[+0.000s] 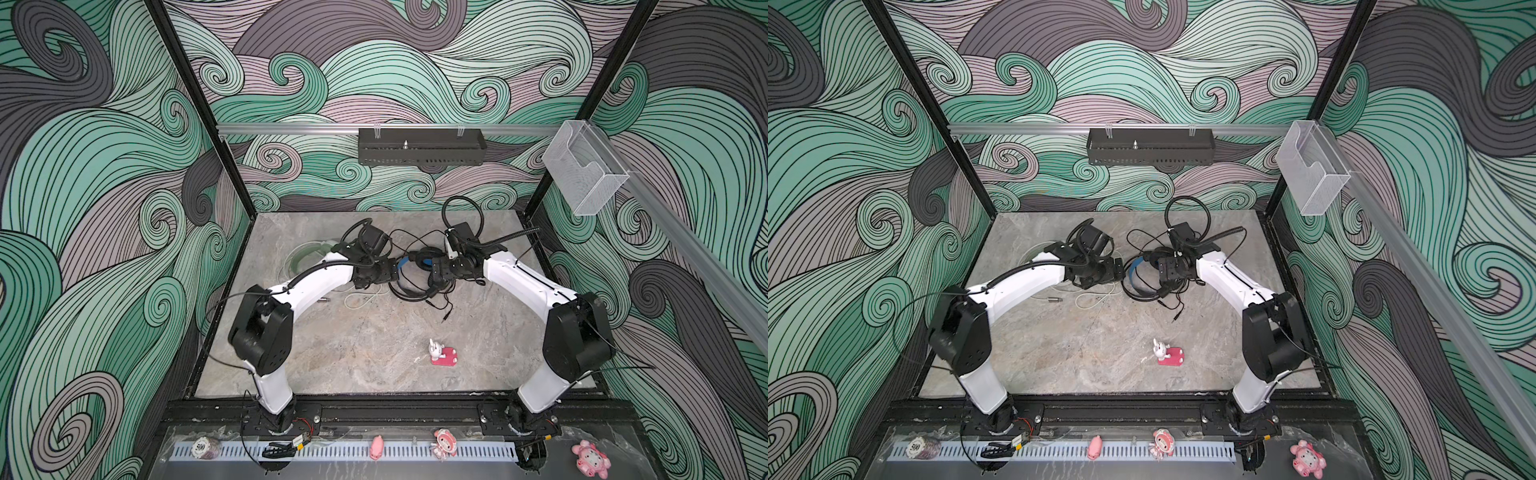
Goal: Wrap the headphones
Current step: 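Move both grippers toward the black headset with blue headband, then grasp the black headset headband with the left gripper while the right gripper hovers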
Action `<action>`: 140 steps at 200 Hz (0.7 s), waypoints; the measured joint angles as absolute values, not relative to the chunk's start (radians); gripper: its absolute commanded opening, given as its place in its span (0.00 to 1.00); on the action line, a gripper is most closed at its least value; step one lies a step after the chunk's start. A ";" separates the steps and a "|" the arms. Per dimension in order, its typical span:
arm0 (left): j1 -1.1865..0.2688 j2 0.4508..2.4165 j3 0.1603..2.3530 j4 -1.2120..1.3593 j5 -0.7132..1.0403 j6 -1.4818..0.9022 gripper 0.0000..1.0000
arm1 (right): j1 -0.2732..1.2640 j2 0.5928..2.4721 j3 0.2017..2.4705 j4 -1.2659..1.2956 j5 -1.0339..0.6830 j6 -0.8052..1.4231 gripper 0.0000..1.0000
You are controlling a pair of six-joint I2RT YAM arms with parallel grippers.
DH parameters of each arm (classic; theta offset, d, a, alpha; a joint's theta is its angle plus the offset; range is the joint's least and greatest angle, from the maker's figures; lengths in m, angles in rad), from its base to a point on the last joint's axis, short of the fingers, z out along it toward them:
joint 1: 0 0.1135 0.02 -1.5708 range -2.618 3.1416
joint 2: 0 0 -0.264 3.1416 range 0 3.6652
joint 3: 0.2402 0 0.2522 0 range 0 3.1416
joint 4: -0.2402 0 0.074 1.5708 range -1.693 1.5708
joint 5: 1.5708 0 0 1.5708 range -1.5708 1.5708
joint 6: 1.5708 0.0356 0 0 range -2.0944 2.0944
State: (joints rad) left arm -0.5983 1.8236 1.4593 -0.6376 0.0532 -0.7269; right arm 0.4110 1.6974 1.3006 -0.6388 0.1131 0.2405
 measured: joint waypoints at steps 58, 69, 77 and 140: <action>-0.609 2.158 1.696 -0.686 0.061 -0.761 0.75 | 0.411 1.745 1.316 -0.715 0.103 0.213 1.00; -0.612 2.191 1.721 -0.697 0.061 -0.770 0.70 | 0.411 1.736 1.312 -0.719 0.101 0.212 1.00; -0.616 2.213 1.737 -0.707 0.062 -0.776 0.62 | 0.411 1.727 1.306 -0.719 0.101 0.209 1.00; -0.651 2.269 1.814 -0.768 0.035 -0.774 0.38 | 0.411 1.563 1.256 -0.746 0.105 0.168 0.99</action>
